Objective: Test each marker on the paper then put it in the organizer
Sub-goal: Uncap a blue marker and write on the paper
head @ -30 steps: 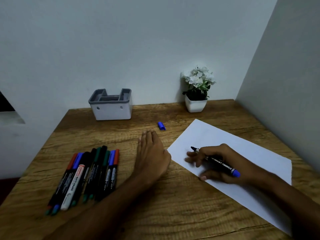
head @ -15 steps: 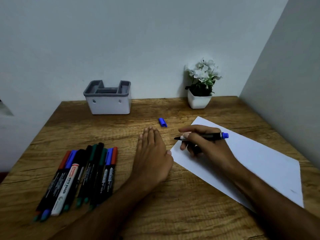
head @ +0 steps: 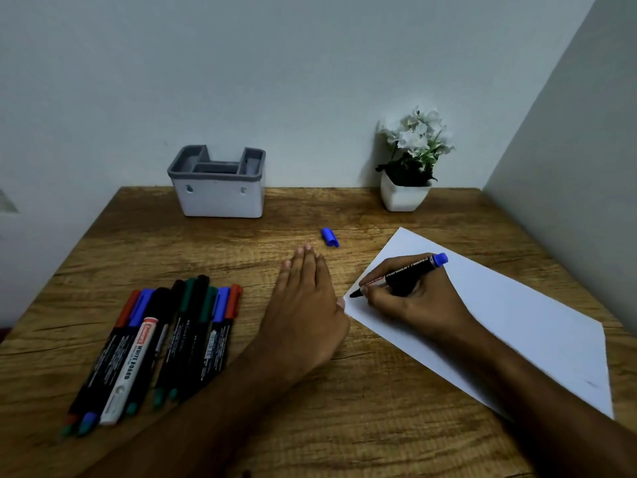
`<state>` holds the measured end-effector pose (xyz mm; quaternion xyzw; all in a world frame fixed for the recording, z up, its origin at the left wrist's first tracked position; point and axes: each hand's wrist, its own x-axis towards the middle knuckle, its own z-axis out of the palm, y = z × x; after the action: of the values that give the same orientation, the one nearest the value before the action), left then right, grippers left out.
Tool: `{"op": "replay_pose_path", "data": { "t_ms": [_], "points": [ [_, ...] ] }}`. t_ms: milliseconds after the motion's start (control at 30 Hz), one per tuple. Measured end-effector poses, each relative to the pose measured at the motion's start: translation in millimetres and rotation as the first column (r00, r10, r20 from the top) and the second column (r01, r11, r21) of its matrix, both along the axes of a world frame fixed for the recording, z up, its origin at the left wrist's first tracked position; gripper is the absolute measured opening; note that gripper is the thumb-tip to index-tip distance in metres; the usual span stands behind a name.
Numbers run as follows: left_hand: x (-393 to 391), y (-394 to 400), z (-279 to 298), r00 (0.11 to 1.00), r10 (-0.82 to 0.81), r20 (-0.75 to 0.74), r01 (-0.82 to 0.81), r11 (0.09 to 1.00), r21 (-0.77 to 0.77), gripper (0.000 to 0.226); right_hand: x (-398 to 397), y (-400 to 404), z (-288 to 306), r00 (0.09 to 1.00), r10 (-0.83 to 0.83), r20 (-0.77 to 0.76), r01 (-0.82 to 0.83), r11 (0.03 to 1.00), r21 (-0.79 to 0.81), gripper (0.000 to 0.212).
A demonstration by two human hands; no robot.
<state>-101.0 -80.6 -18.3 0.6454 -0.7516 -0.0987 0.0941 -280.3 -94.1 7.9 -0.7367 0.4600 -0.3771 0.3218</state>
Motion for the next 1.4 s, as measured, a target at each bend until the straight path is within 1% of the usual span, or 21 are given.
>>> {"op": "replay_pose_path", "data": {
  "t_ms": [133,600,767,900,1033,1167,1300,1367,1400],
  "points": [
    [1,0,1,1.000,-0.006,0.023,0.006,1.000,0.018,0.071,0,-2,-5,0.999,-0.046,-0.029,0.046,0.999,0.010,0.017],
    [2,0,4,1.000,-0.003,0.027,0.002,0.999,0.033,0.071,3,-4,-9,0.994,-0.009,-0.109,0.003,0.999,-0.052,0.013],
    [1,-1,2,0.999,-0.008,0.039,0.007,1.000,0.028,0.071,4,-3,-9,0.995,-0.001,-0.102,-0.004,0.999,-0.050,0.014],
    [1,-1,2,0.999,-0.009,0.044,0.008,0.999,0.034,0.071,4,-5,-10,0.995,-0.035,-0.094,0.031,0.999,-0.043,0.008],
    [1,0,3,0.999,-0.006,0.052,0.005,0.999,0.034,0.071,4,-3,-9,0.996,-0.015,-0.088,0.013,1.000,-0.024,0.007],
    [1,0,2,0.999,-0.009,0.048,0.008,0.999,0.034,0.072,5,-5,-11,0.994,-0.062,-0.095,0.058,0.997,-0.048,0.009],
    [1,1,3,0.999,-0.012,0.052,0.010,0.999,0.030,0.072,6,-6,-11,0.994,-0.058,-0.090,0.053,0.997,-0.058,0.008],
    [1,1,4,0.999,-0.010,0.044,0.009,1.000,0.029,0.071,6,-6,-11,0.994,-0.056,-0.090,0.050,0.996,-0.068,0.001],
    [1,1,4,0.999,-0.009,0.040,0.008,1.000,0.029,0.070,5,-6,-11,0.994,-0.066,-0.088,0.059,0.995,-0.078,0.004]
  ]
}}
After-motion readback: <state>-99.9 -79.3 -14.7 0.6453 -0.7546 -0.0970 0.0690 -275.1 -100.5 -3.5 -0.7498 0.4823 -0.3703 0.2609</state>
